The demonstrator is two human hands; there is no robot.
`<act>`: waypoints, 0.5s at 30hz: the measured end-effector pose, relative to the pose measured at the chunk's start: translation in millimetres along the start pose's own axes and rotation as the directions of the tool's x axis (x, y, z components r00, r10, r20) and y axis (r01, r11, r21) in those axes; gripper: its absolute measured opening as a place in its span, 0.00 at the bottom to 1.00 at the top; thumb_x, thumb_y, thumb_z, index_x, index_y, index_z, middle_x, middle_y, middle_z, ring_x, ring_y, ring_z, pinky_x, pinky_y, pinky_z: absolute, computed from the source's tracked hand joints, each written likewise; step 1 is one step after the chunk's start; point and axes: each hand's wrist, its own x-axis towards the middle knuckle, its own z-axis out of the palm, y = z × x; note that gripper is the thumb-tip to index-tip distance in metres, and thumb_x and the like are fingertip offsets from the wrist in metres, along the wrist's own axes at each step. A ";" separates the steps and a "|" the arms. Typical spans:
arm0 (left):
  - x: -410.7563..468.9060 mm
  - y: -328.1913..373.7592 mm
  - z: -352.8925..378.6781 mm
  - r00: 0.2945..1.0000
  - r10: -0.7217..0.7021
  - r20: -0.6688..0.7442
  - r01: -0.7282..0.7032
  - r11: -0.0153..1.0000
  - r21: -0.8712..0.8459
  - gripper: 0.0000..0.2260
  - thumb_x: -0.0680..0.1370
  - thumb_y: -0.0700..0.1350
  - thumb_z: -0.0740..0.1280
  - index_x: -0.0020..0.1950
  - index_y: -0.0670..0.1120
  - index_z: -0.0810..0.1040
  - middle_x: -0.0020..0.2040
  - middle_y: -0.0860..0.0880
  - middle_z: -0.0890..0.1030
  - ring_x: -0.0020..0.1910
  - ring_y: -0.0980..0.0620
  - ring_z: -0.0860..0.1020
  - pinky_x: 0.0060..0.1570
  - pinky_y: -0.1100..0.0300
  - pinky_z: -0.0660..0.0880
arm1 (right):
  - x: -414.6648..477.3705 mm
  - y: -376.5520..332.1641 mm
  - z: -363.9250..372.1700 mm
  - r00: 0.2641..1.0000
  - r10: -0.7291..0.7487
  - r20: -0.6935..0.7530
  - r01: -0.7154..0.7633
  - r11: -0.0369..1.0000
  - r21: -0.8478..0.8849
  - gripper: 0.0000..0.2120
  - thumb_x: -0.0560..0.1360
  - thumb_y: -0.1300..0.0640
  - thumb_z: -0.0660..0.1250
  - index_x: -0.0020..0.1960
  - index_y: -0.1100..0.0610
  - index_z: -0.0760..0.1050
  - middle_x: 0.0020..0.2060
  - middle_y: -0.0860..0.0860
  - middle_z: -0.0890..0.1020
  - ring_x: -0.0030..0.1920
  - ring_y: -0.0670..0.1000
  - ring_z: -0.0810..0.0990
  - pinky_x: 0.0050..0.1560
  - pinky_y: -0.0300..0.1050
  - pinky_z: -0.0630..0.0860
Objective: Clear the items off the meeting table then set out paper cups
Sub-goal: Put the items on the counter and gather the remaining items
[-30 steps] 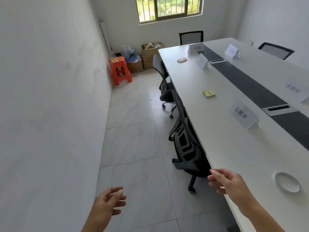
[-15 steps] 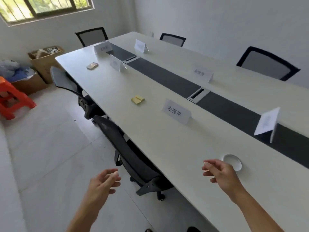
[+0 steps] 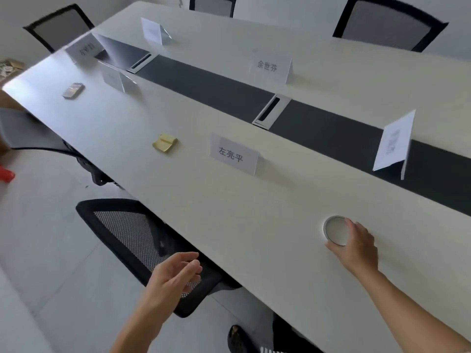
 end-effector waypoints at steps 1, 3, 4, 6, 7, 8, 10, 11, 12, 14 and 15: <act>0.6 0.7 1.6 1.000 -0.010 -0.008 0.010 1.000 0.007 0.07 0.78 0.44 0.67 0.54 0.50 0.81 0.44 0.50 0.86 0.42 0.55 0.84 0.44 0.57 0.78 | 3.1 1.3 3.7 0.999 -0.005 -0.034 0.005 1.000 0.003 0.41 0.66 0.47 0.77 0.74 0.55 0.63 0.70 0.58 0.69 0.68 0.63 0.66 0.60 0.59 0.71; 1.2 3.1 3.8 0.999 -0.026 -0.023 0.026 1.000 0.005 0.07 0.78 0.44 0.67 0.54 0.50 0.81 0.44 0.49 0.86 0.42 0.54 0.84 0.43 0.57 0.78 | 6.9 1.5 6.4 0.997 -0.014 -0.077 0.015 1.000 0.016 0.41 0.65 0.49 0.78 0.72 0.57 0.65 0.67 0.60 0.73 0.65 0.64 0.69 0.58 0.59 0.73; 1.8 4.0 4.9 0.999 -0.033 -0.025 0.033 0.999 0.008 0.07 0.78 0.45 0.67 0.54 0.50 0.81 0.44 0.49 0.86 0.42 0.54 0.84 0.43 0.58 0.78 | 8.8 1.5 6.4 0.996 -0.016 -0.087 0.018 0.999 0.027 0.40 0.65 0.49 0.78 0.72 0.57 0.66 0.66 0.60 0.74 0.64 0.64 0.69 0.57 0.59 0.74; 3.1 7.8 8.7 0.999 -0.040 -0.025 0.040 0.999 0.013 0.07 0.78 0.45 0.67 0.54 0.49 0.81 0.44 0.47 0.86 0.42 0.54 0.84 0.42 0.58 0.78 | 11.4 -1.2 4.5 0.994 -0.026 -0.104 0.033 0.998 0.061 0.36 0.67 0.51 0.76 0.71 0.57 0.67 0.61 0.58 0.78 0.61 0.62 0.72 0.55 0.57 0.74; 4.4 10.8 10.5 0.999 -0.037 -0.024 0.037 0.999 0.010 0.06 0.78 0.45 0.67 0.54 0.50 0.81 0.44 0.47 0.86 0.42 0.54 0.84 0.42 0.59 0.78 | 12.0 -4.0 3.6 0.993 -0.047 -0.113 0.055 0.996 0.069 0.34 0.67 0.52 0.75 0.70 0.57 0.68 0.59 0.57 0.80 0.60 0.61 0.73 0.53 0.56 0.74; 6.3 14.0 12.3 0.999 -0.030 -0.021 0.030 1.000 0.008 0.06 0.78 0.45 0.67 0.54 0.50 0.81 0.44 0.47 0.86 0.42 0.54 0.84 0.42 0.59 0.78 | 12.3 -7.5 3.2 0.990 -0.080 -0.117 0.087 0.995 0.057 0.33 0.68 0.52 0.75 0.70 0.57 0.68 0.58 0.55 0.80 0.60 0.60 0.74 0.53 0.55 0.74; 11.3 20.5 15.9 1.000 -0.008 -0.010 0.008 1.000 0.016 0.06 0.78 0.45 0.67 0.54 0.50 0.81 0.44 0.48 0.86 0.42 0.54 0.84 0.42 0.58 0.79 | 13.0 -15.4 4.4 0.986 -0.139 -0.095 0.138 0.990 -0.014 0.32 0.70 0.51 0.73 0.70 0.56 0.68 0.60 0.56 0.78 0.61 0.59 0.73 0.52 0.54 0.74; 13.1 23.4 17.6 1.000 0.002 -0.001 -0.002 1.000 0.020 0.07 0.78 0.46 0.67 0.54 0.50 0.80 0.44 0.48 0.86 0.43 0.54 0.84 0.43 0.58 0.79 | 13.6 -18.5 5.8 0.987 -0.143 -0.070 0.140 0.989 -0.040 0.30 0.71 0.51 0.72 0.70 0.56 0.68 0.61 0.56 0.77 0.62 0.59 0.73 0.52 0.54 0.74; 14.2 25.7 19.3 1.000 0.011 0.009 -0.011 1.000 0.019 0.07 0.78 0.46 0.66 0.54 0.51 0.80 0.44 0.48 0.86 0.43 0.54 0.84 0.43 0.58 0.79 | 14.4 -21.0 7.9 0.991 -0.130 -0.042 0.128 0.991 -0.045 0.29 0.72 0.50 0.70 0.70 0.56 0.69 0.62 0.57 0.76 0.61 0.59 0.73 0.52 0.53 0.75; 14.0 28.2 21.5 0.999 0.027 0.020 -0.028 1.000 0.011 0.07 0.78 0.47 0.66 0.55 0.51 0.80 0.44 0.50 0.86 0.44 0.54 0.84 0.43 0.58 0.78 | 14.8 -25.6 12.6 0.995 -0.099 0.019 0.100 0.995 -0.012 0.24 0.74 0.49 0.69 0.67 0.56 0.72 0.60 0.56 0.76 0.58 0.59 0.77 0.50 0.50 0.74; 12.9 28.1 21.6 0.999 0.034 0.020 -0.034 0.999 0.007 0.07 0.78 0.47 0.66 0.55 0.52 0.80 0.44 0.51 0.86 0.44 0.54 0.84 0.43 0.58 0.78 | 13.5 -29.3 15.5 0.995 -0.095 0.043 0.095 0.995 0.016 0.22 0.75 0.47 0.68 0.65 0.56 0.74 0.58 0.55 0.78 0.55 0.59 0.79 0.49 0.48 0.74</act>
